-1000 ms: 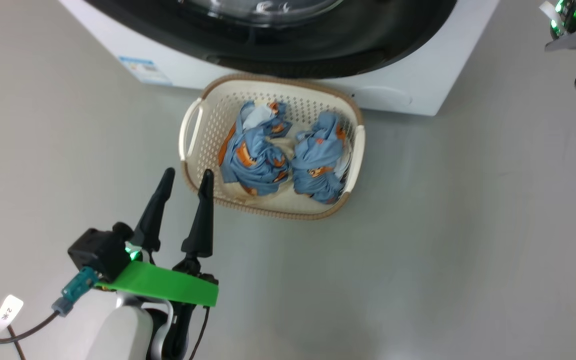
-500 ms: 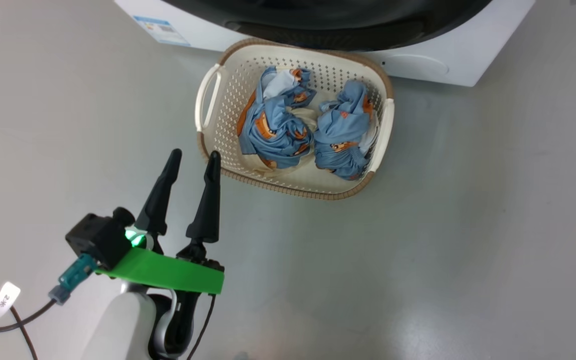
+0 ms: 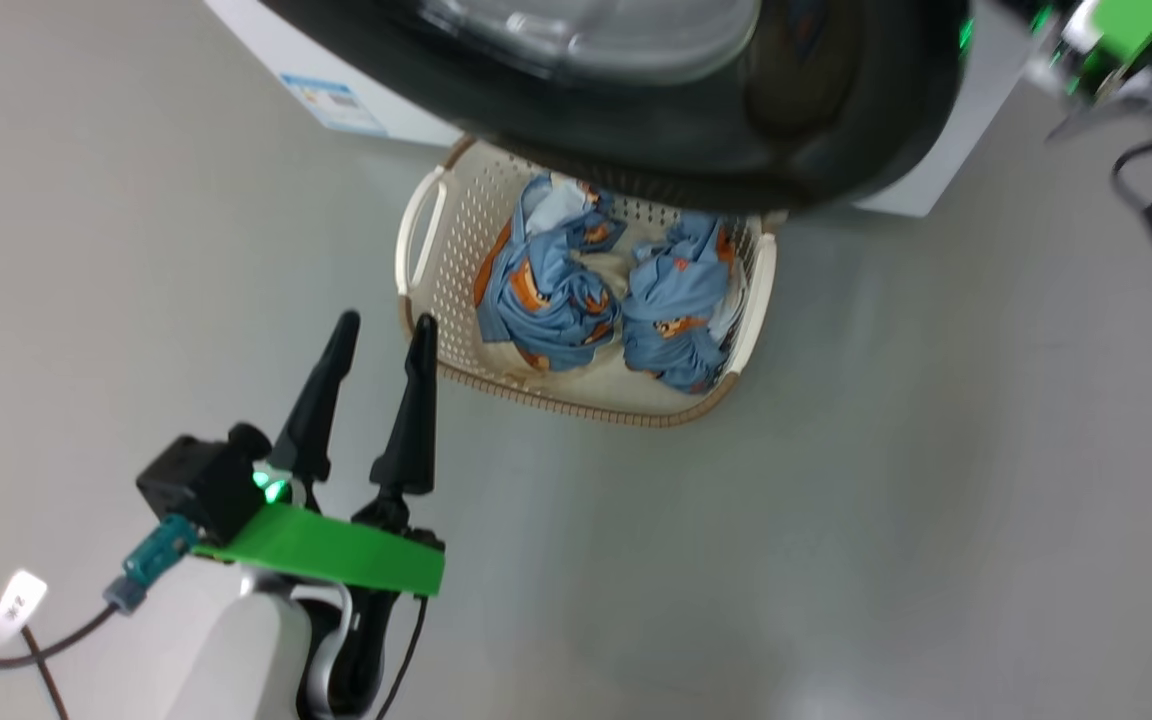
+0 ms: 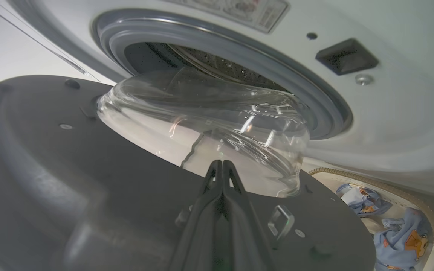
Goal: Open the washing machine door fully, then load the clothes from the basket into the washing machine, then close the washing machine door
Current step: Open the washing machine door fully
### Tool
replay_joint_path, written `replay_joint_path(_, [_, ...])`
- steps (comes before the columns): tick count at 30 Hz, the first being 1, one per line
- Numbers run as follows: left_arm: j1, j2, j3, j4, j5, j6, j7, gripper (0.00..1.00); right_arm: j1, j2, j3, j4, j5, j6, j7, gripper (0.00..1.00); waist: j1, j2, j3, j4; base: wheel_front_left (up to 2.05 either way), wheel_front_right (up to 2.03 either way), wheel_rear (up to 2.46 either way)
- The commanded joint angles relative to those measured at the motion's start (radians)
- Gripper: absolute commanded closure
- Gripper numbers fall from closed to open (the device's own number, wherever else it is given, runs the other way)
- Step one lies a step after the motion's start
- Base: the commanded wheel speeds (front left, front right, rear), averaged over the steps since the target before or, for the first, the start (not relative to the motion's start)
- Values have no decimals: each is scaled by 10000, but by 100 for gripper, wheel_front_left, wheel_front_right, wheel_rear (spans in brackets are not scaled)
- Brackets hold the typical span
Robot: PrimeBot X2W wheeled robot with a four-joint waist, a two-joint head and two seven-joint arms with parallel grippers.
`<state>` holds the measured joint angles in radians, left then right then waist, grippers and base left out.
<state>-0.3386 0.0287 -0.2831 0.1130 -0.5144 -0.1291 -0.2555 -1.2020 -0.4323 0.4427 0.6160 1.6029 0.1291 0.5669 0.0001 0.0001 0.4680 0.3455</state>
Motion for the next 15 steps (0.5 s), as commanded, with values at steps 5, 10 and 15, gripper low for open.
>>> replay_joint_path(5, [510, 216, 499, -32, 232, -16, -63, 0, 1144, 517, 364, -736, -62, 16, 273, 100, 0, -1, -751, -281, 0, 0, 0])
replay_joint_path(10, [820, 216, 590, -7, 361, -16, -63, 0, 1844, 625, 556, -1211, -23, 16, 500, 100, 0, -1, -1180, -385, 0, 0, 0])
replay_joint_path(15, [1159, 216, 687, 29, 488, -16, -63, 0, 2487, 738, 695, -1665, 27, 16, 681, 100, 0, -1, -1590, -473, 0, 0, 0])
